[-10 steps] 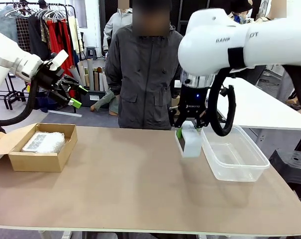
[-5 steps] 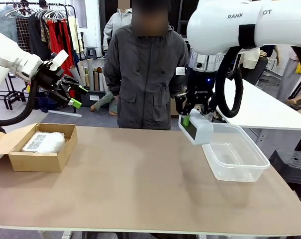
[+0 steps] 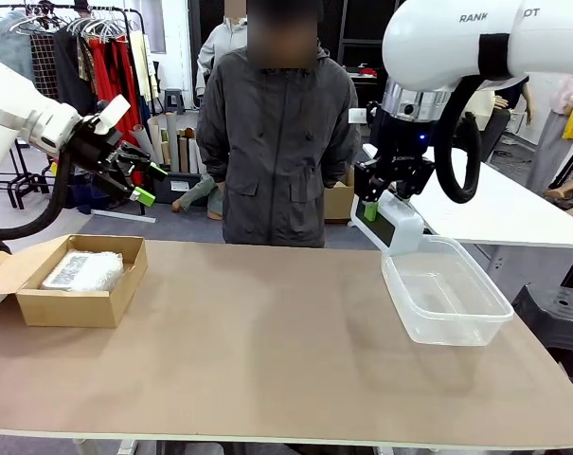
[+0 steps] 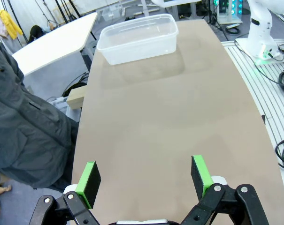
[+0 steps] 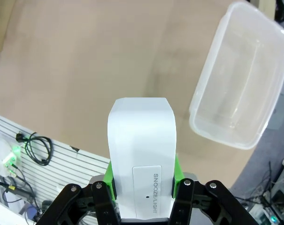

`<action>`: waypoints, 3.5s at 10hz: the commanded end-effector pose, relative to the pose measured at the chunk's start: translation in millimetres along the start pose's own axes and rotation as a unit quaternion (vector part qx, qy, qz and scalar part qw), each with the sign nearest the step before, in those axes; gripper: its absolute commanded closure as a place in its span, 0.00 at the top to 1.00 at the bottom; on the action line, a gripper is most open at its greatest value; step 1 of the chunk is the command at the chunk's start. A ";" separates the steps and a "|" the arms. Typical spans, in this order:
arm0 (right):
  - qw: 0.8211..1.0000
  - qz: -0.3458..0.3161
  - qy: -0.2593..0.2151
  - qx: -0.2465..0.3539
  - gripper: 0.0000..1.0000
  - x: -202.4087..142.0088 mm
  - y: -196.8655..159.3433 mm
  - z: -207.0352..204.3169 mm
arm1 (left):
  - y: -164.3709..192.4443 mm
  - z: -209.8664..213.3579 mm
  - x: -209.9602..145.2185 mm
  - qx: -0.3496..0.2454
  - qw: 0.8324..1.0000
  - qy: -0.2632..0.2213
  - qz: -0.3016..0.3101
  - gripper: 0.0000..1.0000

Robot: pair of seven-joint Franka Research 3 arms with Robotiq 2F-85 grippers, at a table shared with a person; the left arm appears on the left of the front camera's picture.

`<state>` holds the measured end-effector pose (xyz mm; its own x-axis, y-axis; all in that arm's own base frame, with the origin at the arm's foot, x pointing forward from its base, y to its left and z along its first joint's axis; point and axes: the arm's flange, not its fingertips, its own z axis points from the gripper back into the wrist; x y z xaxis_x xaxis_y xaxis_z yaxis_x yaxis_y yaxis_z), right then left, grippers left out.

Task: Separate and place wrapped and unwrapped clocks.
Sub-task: Pick up the Digital clock indicated by the person, then if the picked Digital clock is wrapped, place it in the Package Box ; if not, place it in the Organizing box.

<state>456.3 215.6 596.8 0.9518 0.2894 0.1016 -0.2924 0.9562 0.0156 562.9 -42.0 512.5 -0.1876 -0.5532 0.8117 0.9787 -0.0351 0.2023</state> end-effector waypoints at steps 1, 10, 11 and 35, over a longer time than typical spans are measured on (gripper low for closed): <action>0.999 0.014 -0.025 0.018 0.00 2.8 -16.0 6.7 | -4.5 0.2 1.0 0.005 1.000 0.000 -0.002 1.00; 0.998 -0.017 -0.034 0.058 0.00 15.2 -16.3 43.1 | -4.5 0.2 1.0 0.005 1.000 0.000 -0.002 1.00; 0.997 -0.026 -0.047 0.055 0.00 14.9 -12.8 51.9 | -4.5 0.2 1.0 0.005 1.000 0.000 -0.002 1.00; 0.996 -0.017 -0.081 0.039 0.00 13.1 -24.5 73.1 | -4.5 0.2 1.0 0.005 1.000 0.000 -0.002 1.00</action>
<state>469.4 203.0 670.1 0.9424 0.2346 0.2385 -0.2662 0.9577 0.1097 562.9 -42.0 512.4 -0.1875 -0.5532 0.8117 0.9787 -0.0351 0.2022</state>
